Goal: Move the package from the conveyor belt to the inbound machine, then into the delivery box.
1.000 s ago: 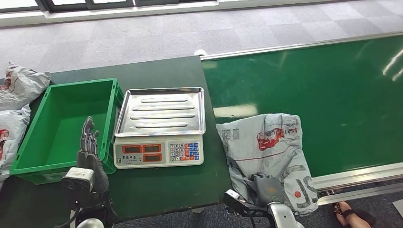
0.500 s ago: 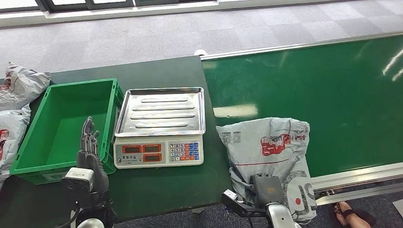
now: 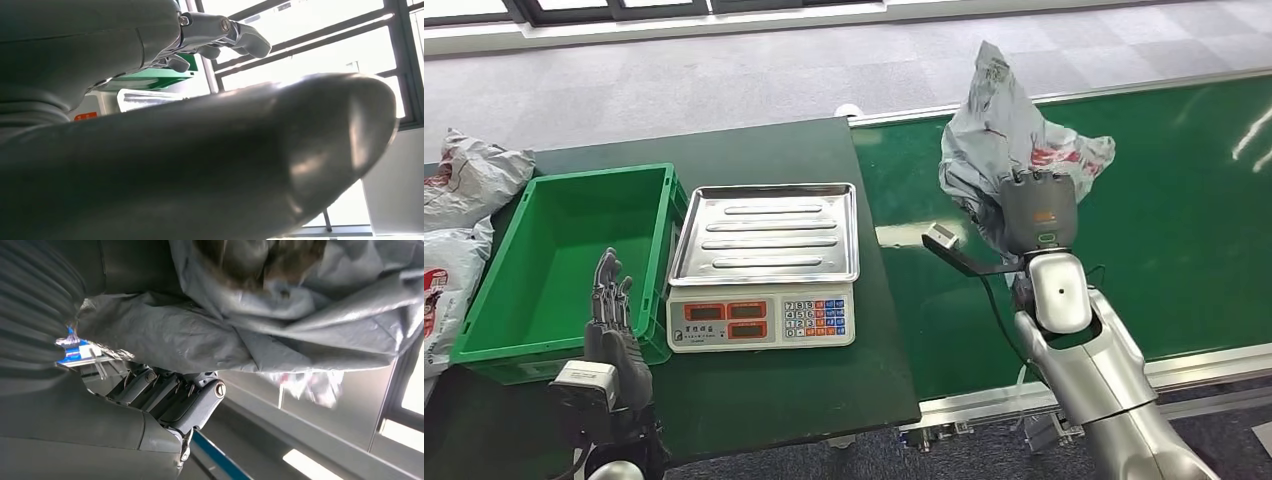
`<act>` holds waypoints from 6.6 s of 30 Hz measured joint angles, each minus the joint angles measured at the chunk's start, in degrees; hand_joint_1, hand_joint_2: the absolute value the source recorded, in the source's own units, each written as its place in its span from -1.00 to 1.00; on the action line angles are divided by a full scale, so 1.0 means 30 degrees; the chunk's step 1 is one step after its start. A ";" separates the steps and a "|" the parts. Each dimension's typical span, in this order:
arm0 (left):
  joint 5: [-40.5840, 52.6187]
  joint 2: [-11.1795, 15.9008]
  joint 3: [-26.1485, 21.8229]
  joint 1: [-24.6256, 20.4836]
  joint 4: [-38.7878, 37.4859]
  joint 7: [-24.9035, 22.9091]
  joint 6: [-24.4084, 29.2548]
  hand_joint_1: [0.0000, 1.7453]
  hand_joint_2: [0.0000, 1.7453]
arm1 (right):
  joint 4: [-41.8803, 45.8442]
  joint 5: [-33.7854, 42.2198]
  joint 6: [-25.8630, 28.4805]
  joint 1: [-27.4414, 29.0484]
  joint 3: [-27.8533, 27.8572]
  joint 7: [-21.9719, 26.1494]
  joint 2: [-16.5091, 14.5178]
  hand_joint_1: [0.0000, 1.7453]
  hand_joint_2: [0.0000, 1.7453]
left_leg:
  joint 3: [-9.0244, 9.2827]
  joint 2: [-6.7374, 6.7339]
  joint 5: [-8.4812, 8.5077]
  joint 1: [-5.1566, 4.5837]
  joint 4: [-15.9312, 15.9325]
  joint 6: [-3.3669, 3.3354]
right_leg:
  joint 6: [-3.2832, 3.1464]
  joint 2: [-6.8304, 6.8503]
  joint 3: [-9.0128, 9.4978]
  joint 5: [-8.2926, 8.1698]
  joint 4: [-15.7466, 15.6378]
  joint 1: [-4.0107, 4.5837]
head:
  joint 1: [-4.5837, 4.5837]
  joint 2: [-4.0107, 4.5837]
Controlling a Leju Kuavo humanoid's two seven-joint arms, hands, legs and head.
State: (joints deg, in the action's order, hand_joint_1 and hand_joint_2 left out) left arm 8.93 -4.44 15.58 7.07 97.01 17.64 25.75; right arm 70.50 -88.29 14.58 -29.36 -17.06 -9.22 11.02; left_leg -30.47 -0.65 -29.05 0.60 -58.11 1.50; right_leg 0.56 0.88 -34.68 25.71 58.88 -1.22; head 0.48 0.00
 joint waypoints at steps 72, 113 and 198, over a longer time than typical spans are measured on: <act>-0.2993 -0.0944 -0.0880 -0.1114 -0.1155 0.2264 0.1654 -1.00 -1.00 | -1.3816 0.5814 0.6125 -0.6527 -1.0961 0.3796 -0.9238 -1.00 -1.00 | -0.0251 -0.0032 0.0121 0.0030 -0.0037 0.0034 | -0.0035 -0.0055 -0.0261 -0.0145 0.0006 0.0036 | 0.0002 0.0000; -0.0437 -0.0998 -0.0976 -0.1088 -0.0969 0.2126 0.1790 -1.00 -1.00 | -0.2119 3.1457 -0.5965 -0.2415 -0.3867 0.8634 -0.8211 -1.00 -1.00 | -0.0287 -0.0026 0.0116 0.0027 -0.0047 0.0026 | -0.0026 -0.0049 -0.0284 -0.0160 -0.0008 0.0033 | 0.0002 0.0000; 1.7316 0.5338 1.4839 -2.0517 -1.7431 -0.1332 -1.1243 1.00 1.00 | 1.4361 2.7540 -0.1104 1.4295 0.1774 1.3939 -0.1709 -1.00 1.00 | -0.0296 0.0017 0.0236 -0.0008 -0.0050 -0.0034 | 0.0023 0.0011 -0.0225 -0.0278 -0.0038 -0.0002 | -0.0004 0.0000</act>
State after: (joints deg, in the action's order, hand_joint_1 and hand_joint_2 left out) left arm 60.88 11.58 60.10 -54.48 44.72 13.64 -7.98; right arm 113.59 -5.67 11.27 13.52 -11.74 32.59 5.89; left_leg -31.36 -0.60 -28.34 0.58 -58.27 1.40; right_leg 0.62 0.91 -35.35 24.88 58.77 -1.22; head 0.46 0.00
